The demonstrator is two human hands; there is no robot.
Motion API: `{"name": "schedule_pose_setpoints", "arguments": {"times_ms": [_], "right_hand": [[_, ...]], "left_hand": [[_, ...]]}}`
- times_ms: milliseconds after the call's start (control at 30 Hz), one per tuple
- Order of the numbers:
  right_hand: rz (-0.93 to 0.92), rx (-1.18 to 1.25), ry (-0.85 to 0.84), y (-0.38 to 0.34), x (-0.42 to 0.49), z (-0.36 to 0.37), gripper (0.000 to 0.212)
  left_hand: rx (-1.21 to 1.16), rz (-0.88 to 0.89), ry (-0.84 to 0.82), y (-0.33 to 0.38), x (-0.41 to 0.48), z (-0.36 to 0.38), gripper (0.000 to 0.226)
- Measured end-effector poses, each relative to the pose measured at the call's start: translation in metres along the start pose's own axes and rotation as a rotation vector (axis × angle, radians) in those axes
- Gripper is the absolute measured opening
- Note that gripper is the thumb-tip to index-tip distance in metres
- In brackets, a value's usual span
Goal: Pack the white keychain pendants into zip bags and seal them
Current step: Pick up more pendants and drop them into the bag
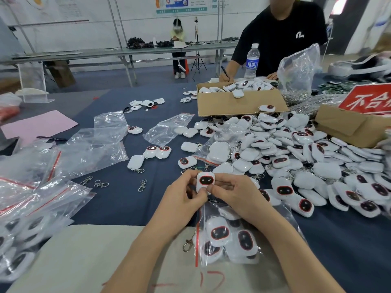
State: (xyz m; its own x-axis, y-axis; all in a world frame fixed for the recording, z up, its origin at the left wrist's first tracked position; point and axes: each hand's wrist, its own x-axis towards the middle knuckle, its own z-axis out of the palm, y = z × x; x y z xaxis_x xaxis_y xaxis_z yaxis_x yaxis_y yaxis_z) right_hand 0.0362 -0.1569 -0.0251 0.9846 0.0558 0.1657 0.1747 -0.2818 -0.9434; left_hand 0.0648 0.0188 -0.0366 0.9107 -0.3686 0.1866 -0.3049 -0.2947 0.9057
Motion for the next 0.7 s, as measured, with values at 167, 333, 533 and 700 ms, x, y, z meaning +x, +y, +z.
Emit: {"name": "schedule_pose_setpoints", "arguments": {"times_ms": [167, 333, 533, 700], "right_hand": [[-0.009, 0.025, 0.04, 0.0009, 0.0012, -0.0001, 0.024], [-0.013, 0.057, 0.045, 0.0002, 0.0006, -0.0011, 0.022], [0.022, 0.038, 0.029, -0.0004, 0.0001, -0.0008, 0.018], [0.05, 0.039, 0.04, -0.0006, -0.0002, -0.001, 0.014]], "left_hand": [[-0.023, 0.004, 0.07, 0.0014, 0.0003, 0.0017, 0.021], [-0.123, 0.007, 0.084, 0.0067, -0.0002, 0.0025, 0.01], [-0.143, -0.014, 0.048, 0.0058, -0.0005, 0.001, 0.01], [-0.123, -0.02, 0.035, 0.0047, -0.0001, 0.0003, 0.011]]}}
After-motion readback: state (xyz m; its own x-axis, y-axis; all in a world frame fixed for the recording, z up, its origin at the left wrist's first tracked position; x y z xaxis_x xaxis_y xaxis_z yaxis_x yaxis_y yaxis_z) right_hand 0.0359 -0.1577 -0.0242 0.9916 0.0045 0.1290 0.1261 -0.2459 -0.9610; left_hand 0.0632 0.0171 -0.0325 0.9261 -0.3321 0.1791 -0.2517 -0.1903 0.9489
